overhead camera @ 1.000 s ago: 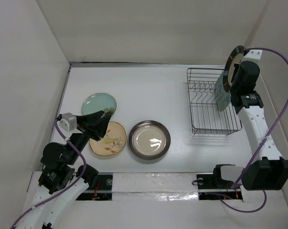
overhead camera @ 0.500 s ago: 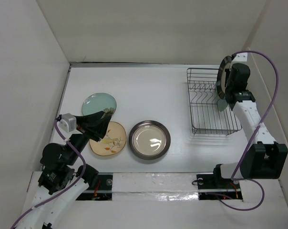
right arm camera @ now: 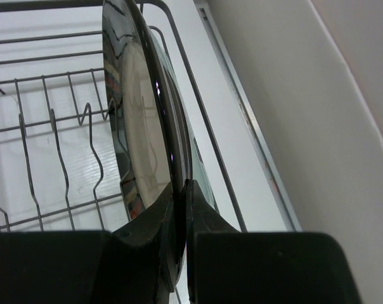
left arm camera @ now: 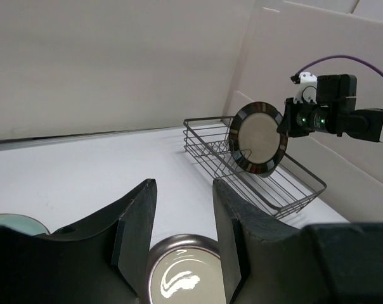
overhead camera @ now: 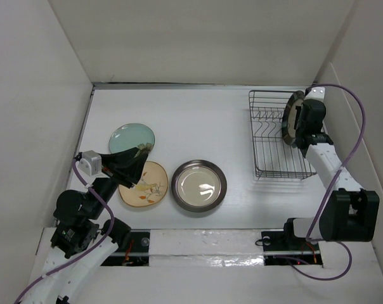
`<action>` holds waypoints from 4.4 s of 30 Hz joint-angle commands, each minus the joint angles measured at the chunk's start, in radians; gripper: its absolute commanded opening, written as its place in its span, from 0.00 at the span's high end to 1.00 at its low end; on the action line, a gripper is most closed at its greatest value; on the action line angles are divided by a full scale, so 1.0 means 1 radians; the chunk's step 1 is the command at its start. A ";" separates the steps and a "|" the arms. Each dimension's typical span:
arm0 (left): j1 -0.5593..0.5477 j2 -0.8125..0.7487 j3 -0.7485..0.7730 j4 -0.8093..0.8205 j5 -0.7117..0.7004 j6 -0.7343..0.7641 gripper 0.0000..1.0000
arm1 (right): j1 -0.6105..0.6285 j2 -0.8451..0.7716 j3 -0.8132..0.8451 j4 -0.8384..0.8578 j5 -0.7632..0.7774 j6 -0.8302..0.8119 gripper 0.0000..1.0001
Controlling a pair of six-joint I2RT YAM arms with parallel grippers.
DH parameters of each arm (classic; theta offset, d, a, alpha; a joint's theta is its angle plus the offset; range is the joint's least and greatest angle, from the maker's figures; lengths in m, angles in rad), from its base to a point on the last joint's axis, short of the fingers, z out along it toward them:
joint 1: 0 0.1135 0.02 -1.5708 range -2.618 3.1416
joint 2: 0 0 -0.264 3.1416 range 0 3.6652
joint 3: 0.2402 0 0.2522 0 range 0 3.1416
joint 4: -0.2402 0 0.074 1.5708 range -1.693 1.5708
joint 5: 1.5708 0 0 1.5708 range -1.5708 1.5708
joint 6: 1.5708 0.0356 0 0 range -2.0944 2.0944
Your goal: Load the plates into the dish rack
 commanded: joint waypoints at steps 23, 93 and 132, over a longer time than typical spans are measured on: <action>0.005 0.110 -0.002 0.041 -0.053 0.003 0.65 | 0.289 -0.175 0.142 0.114 -0.027 0.321 0.42; 0.005 0.146 -0.024 0.036 -0.243 0.032 0.64 | 0.570 0.426 0.328 0.685 -0.417 0.809 1.00; 0.005 0.145 -0.035 0.050 -0.153 0.011 0.64 | 0.225 0.120 0.438 -0.070 0.497 -0.128 1.00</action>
